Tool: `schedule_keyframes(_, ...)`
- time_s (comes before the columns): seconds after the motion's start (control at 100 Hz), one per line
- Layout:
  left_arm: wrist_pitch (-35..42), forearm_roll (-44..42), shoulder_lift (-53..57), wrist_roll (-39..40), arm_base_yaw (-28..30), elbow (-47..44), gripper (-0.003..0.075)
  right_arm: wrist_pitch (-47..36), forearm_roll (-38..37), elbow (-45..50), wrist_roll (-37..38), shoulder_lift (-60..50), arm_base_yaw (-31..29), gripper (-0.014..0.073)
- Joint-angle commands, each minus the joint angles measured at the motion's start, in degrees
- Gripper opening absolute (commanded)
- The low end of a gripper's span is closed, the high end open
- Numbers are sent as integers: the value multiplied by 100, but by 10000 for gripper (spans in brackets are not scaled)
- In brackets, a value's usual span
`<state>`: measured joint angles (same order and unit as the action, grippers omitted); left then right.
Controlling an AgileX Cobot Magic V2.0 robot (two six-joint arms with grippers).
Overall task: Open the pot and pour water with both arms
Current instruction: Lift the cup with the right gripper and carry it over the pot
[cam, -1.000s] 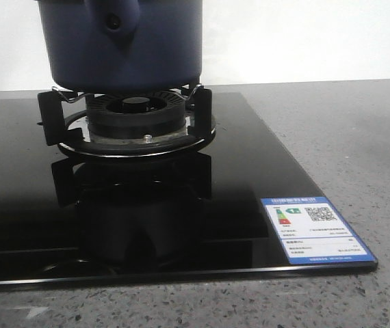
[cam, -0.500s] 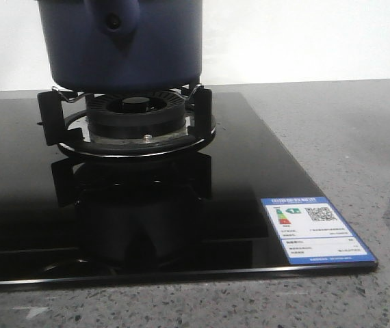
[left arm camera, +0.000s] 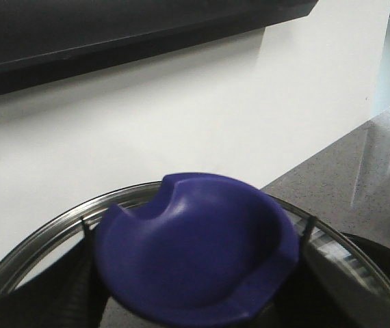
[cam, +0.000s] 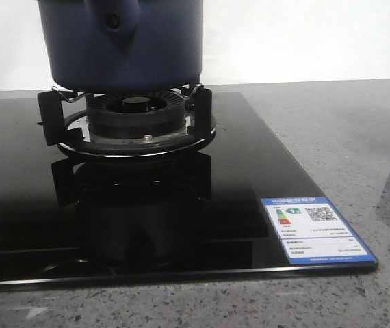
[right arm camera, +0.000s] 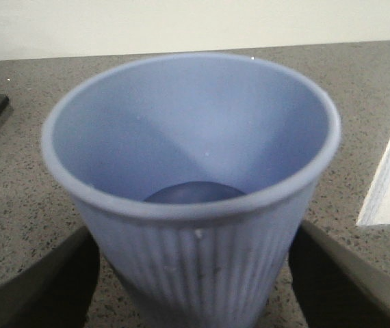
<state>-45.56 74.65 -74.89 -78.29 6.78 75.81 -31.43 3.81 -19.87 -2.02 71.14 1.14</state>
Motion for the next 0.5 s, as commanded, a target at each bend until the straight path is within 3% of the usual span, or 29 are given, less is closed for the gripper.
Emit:
schedule_keyframes(0.0, 119, 493, 230, 72, 21, 222, 349, -453, 211, -141, -49, -8, -93, 516)
schedule_keyframes(0.27, 119, 493, 230, 72, 21, 222, 349, -994, 130, -141, -49, 226, -275, 521)
schedule_keyframes(0.49, 129, 493, 230, 72, 21, 222, 349, -1073, 51, -141, -49, 426, -275, 587)
